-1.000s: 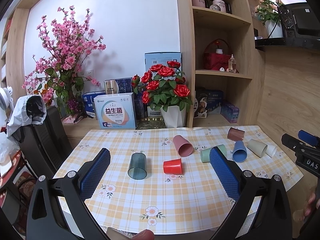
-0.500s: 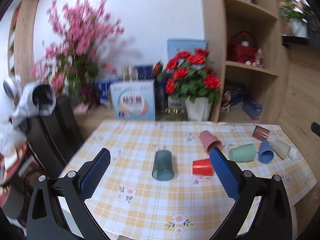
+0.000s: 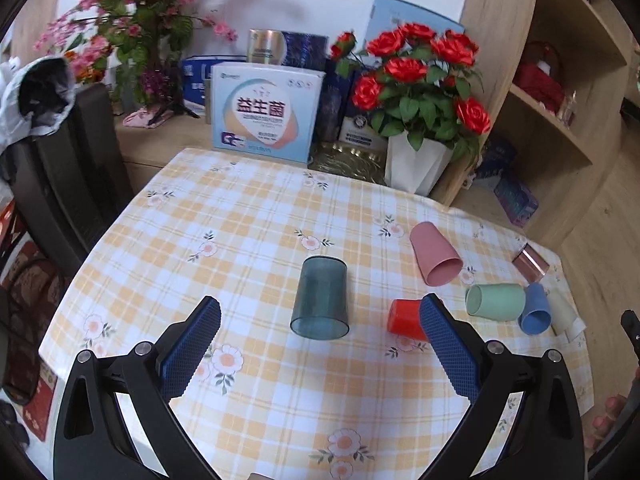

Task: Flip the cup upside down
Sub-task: 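Move the left gripper to the dark teal cup and close on it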

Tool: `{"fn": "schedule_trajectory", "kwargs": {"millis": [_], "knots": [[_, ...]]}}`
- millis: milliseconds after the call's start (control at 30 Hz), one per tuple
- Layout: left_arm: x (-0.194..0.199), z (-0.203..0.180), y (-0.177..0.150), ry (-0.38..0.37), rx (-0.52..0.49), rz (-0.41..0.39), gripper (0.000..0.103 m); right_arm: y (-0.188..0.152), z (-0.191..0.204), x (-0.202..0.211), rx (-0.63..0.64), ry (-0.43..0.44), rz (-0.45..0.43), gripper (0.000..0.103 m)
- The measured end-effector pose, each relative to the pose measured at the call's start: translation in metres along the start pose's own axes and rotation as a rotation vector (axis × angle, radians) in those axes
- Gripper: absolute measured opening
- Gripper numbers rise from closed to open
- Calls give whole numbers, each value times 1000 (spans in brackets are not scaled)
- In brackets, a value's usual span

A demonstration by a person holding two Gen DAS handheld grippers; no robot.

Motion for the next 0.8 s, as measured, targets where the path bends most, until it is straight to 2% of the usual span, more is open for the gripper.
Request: {"fn": "schedule_trajectory", "kwargs": {"millis": [100,333,700,800], "knots": [[-27,-3,0,0,-19,65,97,-5,-4,-13,-13,21,33,93],[-100,-7,-4,-56,14,251,97,-17,-13,-38,-47,47,108,93],[-187,-5,-8,-11,49,409,96,-33,-24,-66,-41,-7,196,93],[-201,-13,-11,21,-1,430,87,-35,-24,-69,-41,-7,207,93]]}}
Point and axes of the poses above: each gripper's, at about its wrist camera, not at the fingertips, and x roughly against the way its jaws point, z to its left, y to its top, the point moved 2 cm from there along -x, roughly the way its jaws point, and after that the axes turned 5 degrees about -z, right-handed, at the moved point
